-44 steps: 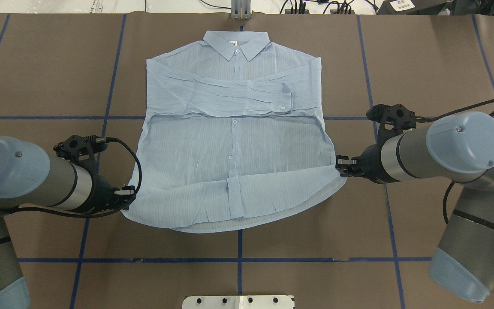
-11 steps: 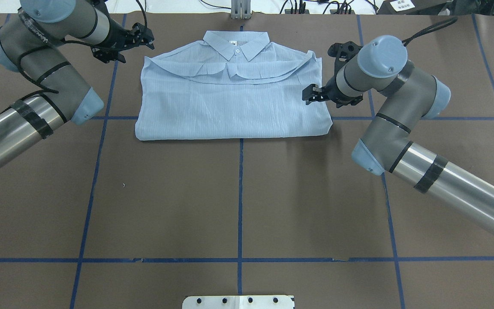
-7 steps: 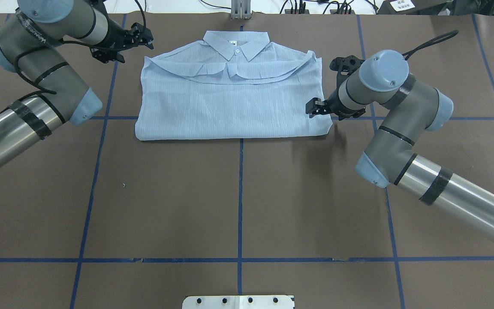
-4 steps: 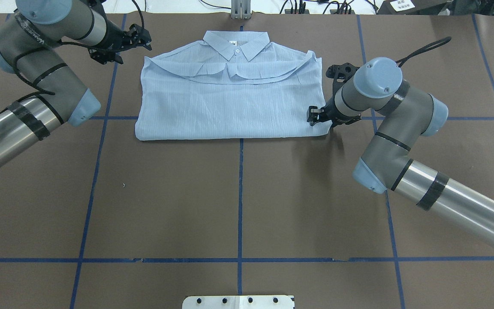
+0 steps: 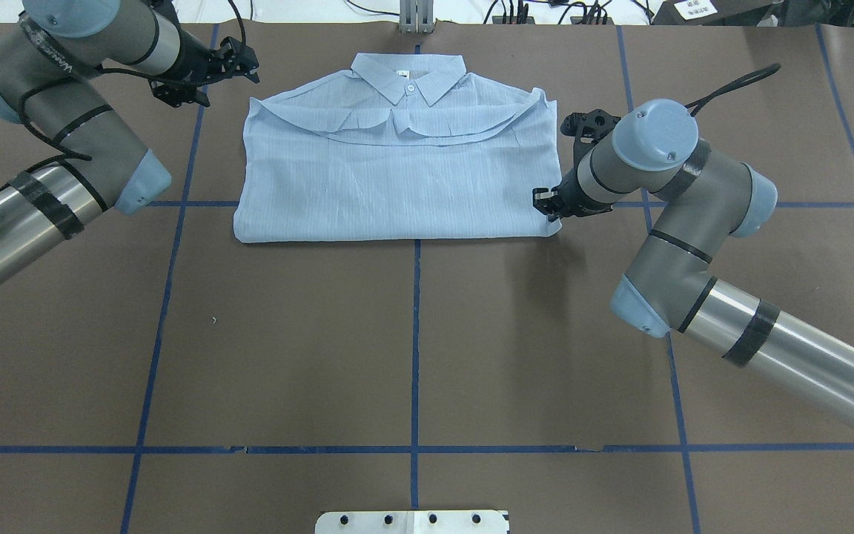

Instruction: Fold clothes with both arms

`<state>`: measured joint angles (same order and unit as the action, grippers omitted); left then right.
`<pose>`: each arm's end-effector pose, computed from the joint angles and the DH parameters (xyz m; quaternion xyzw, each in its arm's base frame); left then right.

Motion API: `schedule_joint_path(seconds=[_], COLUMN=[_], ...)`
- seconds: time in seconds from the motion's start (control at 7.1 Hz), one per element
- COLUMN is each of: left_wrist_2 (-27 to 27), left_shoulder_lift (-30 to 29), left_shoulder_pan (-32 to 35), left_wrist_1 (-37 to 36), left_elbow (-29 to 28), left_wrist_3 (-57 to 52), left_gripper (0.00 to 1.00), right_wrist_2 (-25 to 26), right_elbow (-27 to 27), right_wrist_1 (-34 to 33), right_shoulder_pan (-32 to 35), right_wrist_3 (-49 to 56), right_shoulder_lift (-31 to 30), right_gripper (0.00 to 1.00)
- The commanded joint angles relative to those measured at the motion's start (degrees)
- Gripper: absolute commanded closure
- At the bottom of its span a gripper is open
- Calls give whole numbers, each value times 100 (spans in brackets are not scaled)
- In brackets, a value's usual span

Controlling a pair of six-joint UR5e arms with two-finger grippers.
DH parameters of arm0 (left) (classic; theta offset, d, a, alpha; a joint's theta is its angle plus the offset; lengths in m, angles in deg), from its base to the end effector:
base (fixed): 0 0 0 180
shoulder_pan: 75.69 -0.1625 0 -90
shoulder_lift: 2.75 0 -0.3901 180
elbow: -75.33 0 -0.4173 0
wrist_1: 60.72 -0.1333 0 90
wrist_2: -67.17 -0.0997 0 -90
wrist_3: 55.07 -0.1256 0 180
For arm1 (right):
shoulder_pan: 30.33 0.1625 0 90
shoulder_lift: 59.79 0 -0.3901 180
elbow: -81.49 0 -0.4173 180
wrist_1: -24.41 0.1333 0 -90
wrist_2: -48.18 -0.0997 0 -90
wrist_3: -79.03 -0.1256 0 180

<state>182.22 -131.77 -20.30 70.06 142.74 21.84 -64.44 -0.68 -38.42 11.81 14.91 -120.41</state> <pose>0.3859 -0.7002 0.3254 0.1056 0.4935 -0.2124 0.8368 -0.4861 -0.5544 0.3507 0.0781 -0.4352 0.0462 0.8957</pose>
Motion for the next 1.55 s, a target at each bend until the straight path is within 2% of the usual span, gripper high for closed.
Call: schedule_joint_path(seconds=[0.0,0.42,0.56,0.7,0.99,1.13,1.27,1.41], left_wrist_2=[0,-9,-44,-44,-44,-44,-44,-27], left_shoulder_lift=[8,288,333,342,342,342,342,334], left_shoulder_pan=[24,33,33,33,15,15,-2,-20], left_wrist_1=[0,0,0,9,9,26,26,53], left_elbow=[0,376,439,474,492,501,518,519], left_wrist_3=[0,9,26,104,140,140,140,132], left_gripper=[1,1,1,1,1,1,1,1], right_wrist_2=[-156,-191,-304,-514,-578,-508,-499,-490], right_elbow=[-429,-2920,-3485,-3856,-4524,-4571,-4589,-4589], right_wrist_1=[-1,17,25,52,61,61,61,69], right_shoulder_pan=[75,-257,-572,-1037,-2397,-2986,-3288,-3335], right_wrist_3=[13,22,-4,-5,-13,-13,-22,-22], right_shoulder_lift=[-333,-2640,-3239,-3498,-4033,-4045,-4028,-3958], right_gripper=[100,100,100,100,100,100,100,1])
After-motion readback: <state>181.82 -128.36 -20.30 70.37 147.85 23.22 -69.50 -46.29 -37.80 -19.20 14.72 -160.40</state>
